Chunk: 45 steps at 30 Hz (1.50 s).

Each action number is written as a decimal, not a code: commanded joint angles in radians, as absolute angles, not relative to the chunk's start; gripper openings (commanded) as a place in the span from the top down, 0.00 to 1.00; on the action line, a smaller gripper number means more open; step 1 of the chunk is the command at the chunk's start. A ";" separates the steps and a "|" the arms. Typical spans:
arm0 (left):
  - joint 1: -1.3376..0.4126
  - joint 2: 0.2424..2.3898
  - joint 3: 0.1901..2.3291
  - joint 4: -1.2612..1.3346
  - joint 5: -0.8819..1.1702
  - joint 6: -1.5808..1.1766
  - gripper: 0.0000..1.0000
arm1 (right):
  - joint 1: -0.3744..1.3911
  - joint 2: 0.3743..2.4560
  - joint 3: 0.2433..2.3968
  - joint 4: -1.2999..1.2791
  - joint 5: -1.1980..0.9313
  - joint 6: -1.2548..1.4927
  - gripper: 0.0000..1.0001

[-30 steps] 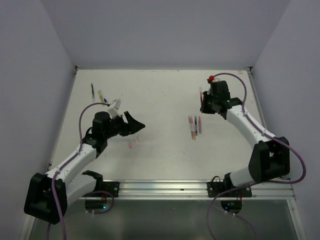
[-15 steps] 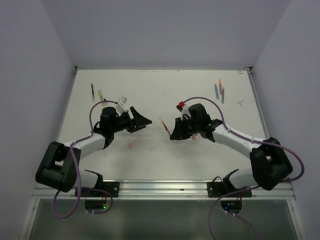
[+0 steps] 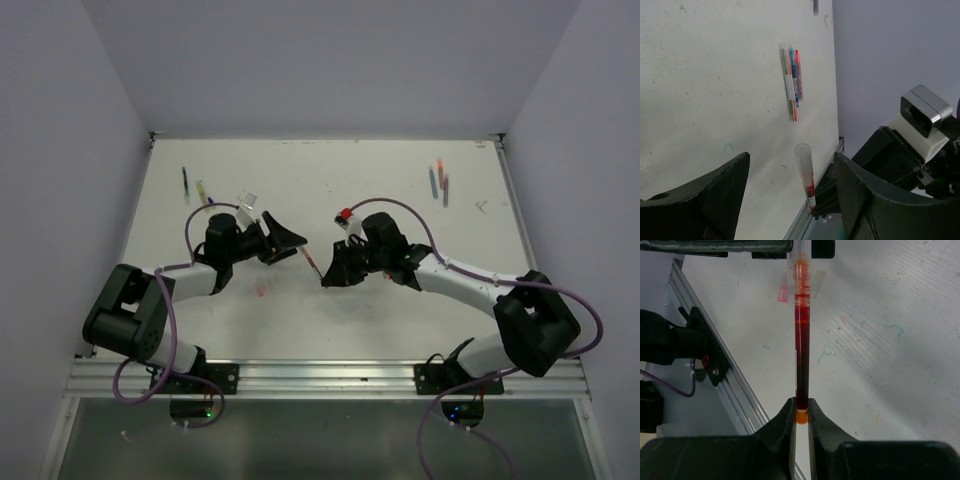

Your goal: Open the pen caps

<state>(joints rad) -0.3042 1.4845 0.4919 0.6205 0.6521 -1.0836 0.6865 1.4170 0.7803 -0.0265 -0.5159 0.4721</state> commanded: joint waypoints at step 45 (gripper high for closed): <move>-0.313 1.463 0.554 0.609 0.712 -1.108 1.00 | 0.753 1.683 1.057 0.054 -0.399 0.443 1.00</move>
<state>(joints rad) -0.3046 1.4754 0.5053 0.6548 0.6632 -1.1282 0.7532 1.6768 0.9894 0.0414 -0.4702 0.4767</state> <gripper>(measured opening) 0.078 0.091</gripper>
